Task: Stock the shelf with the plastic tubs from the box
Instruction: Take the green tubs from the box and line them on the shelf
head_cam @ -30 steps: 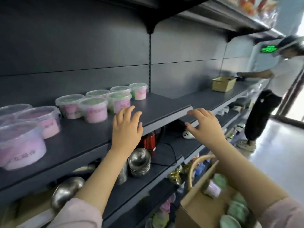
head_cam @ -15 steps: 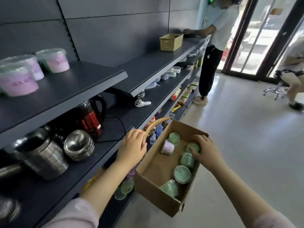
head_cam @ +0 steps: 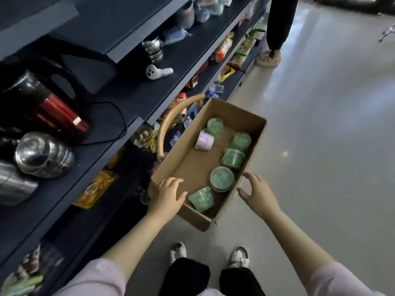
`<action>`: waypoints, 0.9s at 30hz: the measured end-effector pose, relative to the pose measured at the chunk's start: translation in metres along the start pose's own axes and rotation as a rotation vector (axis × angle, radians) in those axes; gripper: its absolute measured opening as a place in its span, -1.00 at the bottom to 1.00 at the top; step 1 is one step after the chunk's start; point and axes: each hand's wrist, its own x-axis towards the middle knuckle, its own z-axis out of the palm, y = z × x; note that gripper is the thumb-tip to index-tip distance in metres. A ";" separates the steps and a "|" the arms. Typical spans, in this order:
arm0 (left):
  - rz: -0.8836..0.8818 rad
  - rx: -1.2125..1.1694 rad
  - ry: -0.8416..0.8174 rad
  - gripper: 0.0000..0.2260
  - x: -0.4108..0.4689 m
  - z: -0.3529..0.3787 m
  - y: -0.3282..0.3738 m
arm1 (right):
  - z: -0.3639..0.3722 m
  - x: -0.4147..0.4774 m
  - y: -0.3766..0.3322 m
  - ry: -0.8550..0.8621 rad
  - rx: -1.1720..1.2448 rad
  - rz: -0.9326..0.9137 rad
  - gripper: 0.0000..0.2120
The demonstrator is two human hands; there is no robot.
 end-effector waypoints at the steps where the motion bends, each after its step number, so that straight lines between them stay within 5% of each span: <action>1: -0.005 0.000 -0.026 -0.62 0.005 0.008 -0.004 | 0.008 0.007 0.003 -0.020 0.011 0.012 -0.53; 7: -0.053 -0.051 -0.215 -0.61 0.058 0.067 -0.045 | 0.078 0.067 0.013 -0.078 0.228 0.256 -0.65; 19: -0.107 -0.118 -0.764 -0.40 0.163 0.192 -0.100 | 0.203 0.167 0.039 -0.022 0.159 0.593 -0.23; 27: 0.053 -0.077 -0.902 -0.43 0.180 0.201 -0.113 | 0.216 0.182 0.051 -0.034 0.092 0.660 -0.17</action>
